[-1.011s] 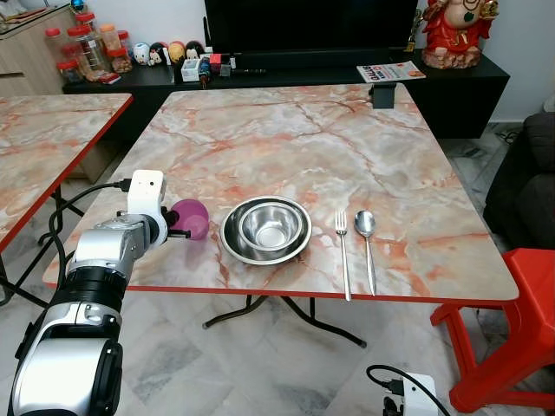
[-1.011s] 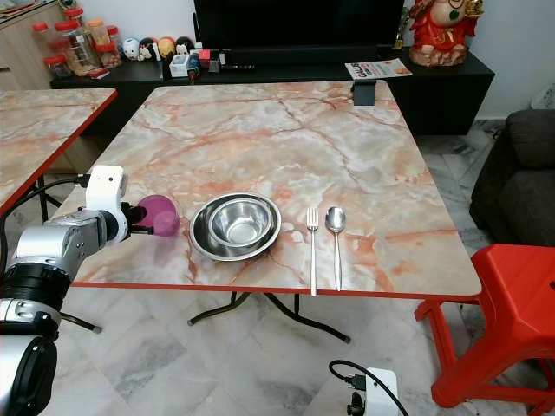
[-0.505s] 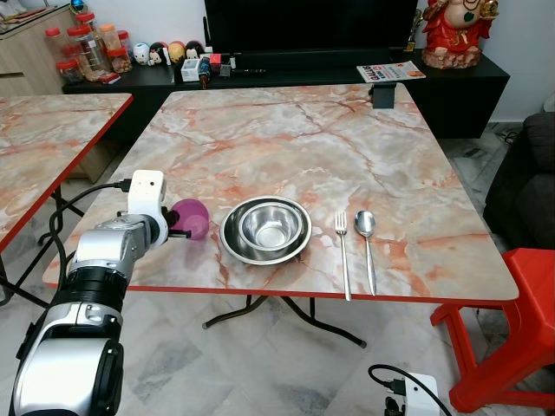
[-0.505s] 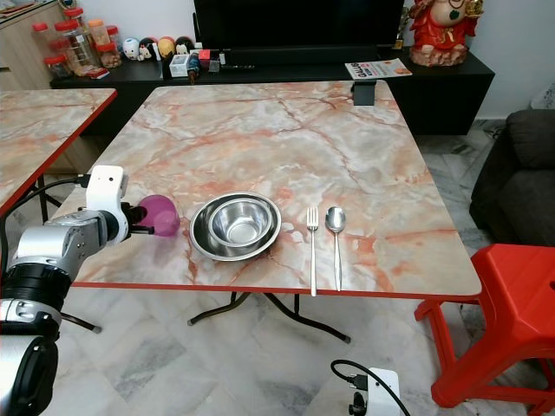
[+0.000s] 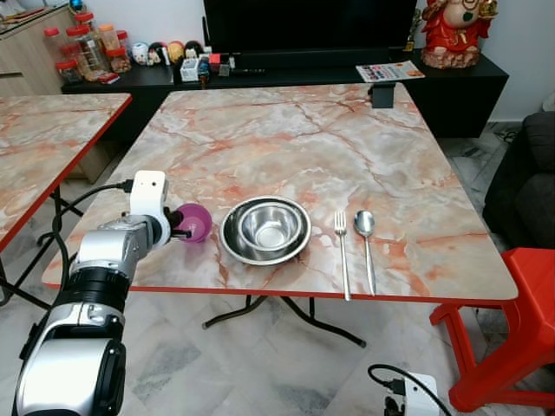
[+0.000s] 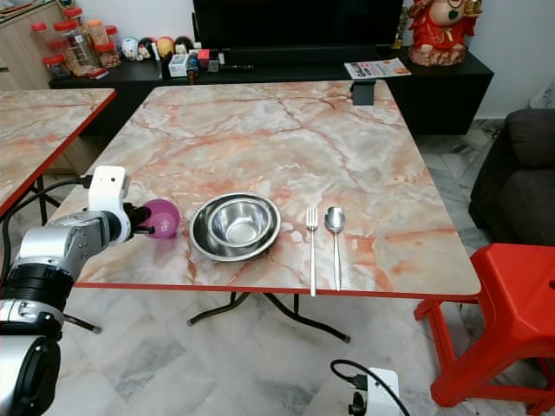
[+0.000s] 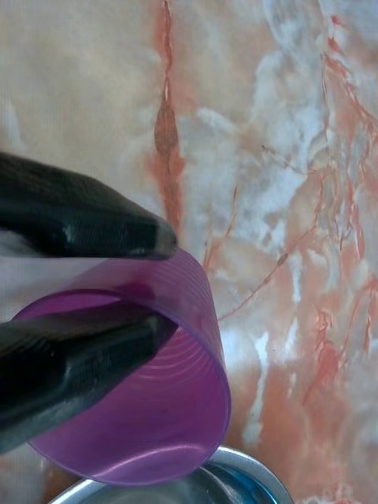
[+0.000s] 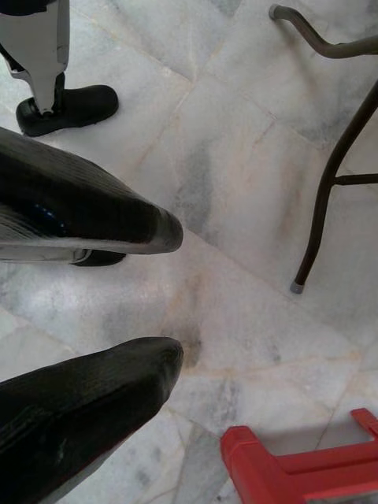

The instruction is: Setting the table

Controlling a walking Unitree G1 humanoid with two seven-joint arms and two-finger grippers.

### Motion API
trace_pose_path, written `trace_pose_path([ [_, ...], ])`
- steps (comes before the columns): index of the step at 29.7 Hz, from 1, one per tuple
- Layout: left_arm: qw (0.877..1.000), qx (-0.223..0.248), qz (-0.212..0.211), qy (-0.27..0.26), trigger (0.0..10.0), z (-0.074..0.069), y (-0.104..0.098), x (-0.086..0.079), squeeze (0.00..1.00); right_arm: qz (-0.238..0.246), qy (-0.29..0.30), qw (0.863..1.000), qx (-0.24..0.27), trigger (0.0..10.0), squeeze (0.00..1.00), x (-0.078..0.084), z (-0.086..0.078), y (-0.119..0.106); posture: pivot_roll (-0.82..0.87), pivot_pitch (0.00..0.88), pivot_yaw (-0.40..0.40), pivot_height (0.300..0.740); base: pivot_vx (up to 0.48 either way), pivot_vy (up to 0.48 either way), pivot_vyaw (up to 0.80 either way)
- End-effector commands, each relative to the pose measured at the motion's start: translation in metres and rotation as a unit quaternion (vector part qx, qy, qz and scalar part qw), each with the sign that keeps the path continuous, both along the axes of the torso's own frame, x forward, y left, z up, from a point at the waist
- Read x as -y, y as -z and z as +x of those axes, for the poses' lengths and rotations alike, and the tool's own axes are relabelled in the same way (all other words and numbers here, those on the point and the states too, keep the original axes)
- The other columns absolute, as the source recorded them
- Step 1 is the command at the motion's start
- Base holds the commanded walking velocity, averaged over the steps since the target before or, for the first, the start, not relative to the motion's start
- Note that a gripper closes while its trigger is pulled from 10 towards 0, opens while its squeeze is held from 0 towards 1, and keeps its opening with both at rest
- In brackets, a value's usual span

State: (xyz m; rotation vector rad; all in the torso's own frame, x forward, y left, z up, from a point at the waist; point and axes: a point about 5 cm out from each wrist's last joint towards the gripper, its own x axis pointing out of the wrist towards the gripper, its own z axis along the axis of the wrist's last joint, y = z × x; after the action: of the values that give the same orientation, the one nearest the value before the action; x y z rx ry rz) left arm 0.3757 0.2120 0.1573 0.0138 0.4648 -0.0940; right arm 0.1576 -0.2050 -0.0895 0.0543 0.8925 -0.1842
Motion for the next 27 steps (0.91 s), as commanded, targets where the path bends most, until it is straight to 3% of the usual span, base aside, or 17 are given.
trace_pose_path([
  [1, 1.000, 0.009, 0.003, -0.006, 10.0, -0.0004, -0.0045, -0.0031, 0.00, 0.003, 0.004, 1.000, 0.001, 10.0, 0.00, -0.0016, 0.0014, -0.0002, -0.05, 0.000, 0.044, 0.740, 0.000, 0.000, 0.00],
  [15, 0.999, 0.010, -0.019, -0.028, 10.0, 0.0007, -0.0027, -0.0060, 0.00, 0.003, 0.004, 1.000, 0.004, 10.0, 0.00, -0.0012, 0.0034, -0.0011, -0.05, 0.000, 0.046, 0.740, 0.000, 0.000, 0.00],
  [20, 0.998, 0.037, -0.035, -0.044, 10.0, 0.0044, -0.0120, -0.0087, 0.00, 0.003, 0.004, 1.000, 0.004, 10.0, 0.00, -0.0008, 0.0042, -0.0014, -0.05, 0.000, 0.041, 0.740, 0.000, 0.000, 0.00],
  [27, 0.997, 0.016, -0.058, -0.043, 10.0, 0.0034, -0.0068, -0.0070, 0.00, 0.003, 0.005, 1.000, 0.005, 10.0, 0.00, -0.0009, 0.0049, -0.0017, -0.05, 0.000, 0.044, 0.740, 0.000, 0.000, 0.00],
])
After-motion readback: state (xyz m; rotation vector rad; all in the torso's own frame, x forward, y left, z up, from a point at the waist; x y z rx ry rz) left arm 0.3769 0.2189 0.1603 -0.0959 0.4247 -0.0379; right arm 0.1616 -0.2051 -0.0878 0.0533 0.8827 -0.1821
